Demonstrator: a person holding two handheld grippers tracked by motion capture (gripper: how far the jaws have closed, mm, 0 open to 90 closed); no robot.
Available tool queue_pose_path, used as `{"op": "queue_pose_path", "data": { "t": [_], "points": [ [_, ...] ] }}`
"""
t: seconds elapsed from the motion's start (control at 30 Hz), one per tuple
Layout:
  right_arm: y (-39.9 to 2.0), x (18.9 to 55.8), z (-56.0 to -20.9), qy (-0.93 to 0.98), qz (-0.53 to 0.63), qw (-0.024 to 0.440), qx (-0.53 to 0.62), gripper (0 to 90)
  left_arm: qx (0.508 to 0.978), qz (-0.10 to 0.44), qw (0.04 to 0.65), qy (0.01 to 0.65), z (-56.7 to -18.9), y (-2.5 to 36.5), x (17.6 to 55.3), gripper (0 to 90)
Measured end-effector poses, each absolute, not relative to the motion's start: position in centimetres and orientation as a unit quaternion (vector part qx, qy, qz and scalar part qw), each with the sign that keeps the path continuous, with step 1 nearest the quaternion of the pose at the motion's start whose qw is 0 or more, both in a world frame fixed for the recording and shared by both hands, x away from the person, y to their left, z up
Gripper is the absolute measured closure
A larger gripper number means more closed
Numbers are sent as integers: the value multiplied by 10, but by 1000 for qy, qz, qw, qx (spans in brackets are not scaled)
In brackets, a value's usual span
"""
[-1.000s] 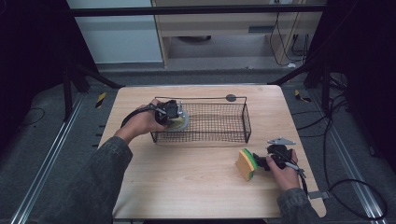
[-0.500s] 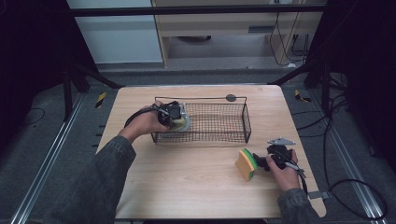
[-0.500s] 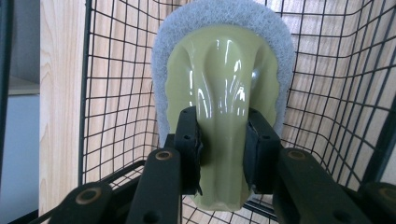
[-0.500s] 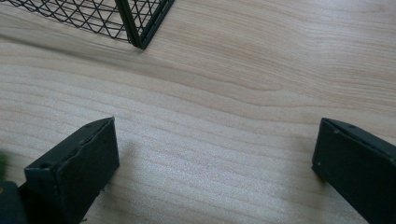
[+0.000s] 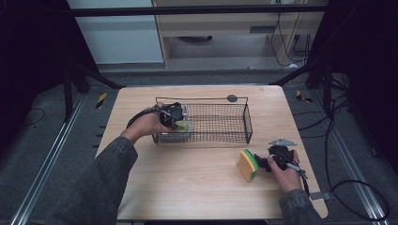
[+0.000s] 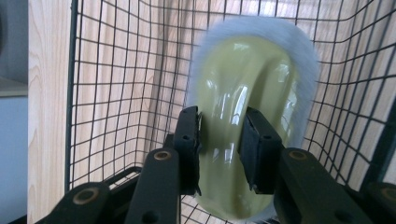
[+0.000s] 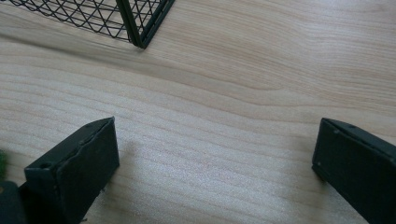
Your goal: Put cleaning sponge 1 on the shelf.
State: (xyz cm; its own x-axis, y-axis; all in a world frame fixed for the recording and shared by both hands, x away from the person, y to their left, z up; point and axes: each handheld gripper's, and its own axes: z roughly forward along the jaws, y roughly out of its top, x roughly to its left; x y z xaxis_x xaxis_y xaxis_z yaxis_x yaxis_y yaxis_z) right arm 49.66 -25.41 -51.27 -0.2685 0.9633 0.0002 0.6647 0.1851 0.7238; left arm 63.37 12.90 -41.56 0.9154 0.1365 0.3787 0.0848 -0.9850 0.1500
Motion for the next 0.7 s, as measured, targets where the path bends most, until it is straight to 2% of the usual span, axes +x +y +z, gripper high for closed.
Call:
{"op": "queue_pose_path", "data": {
  "t": [0.5, 0.7],
  "points": [
    [-254, 497, -513, 732, 314, 238, 556, 7, 975, 190, 89, 68, -406, 131, 629, 661],
    [-254, 497, -513, 733, 314, 239, 555, 7, 965, 210, 129, 86, -388, 135, 625, 612]
  ]
}}
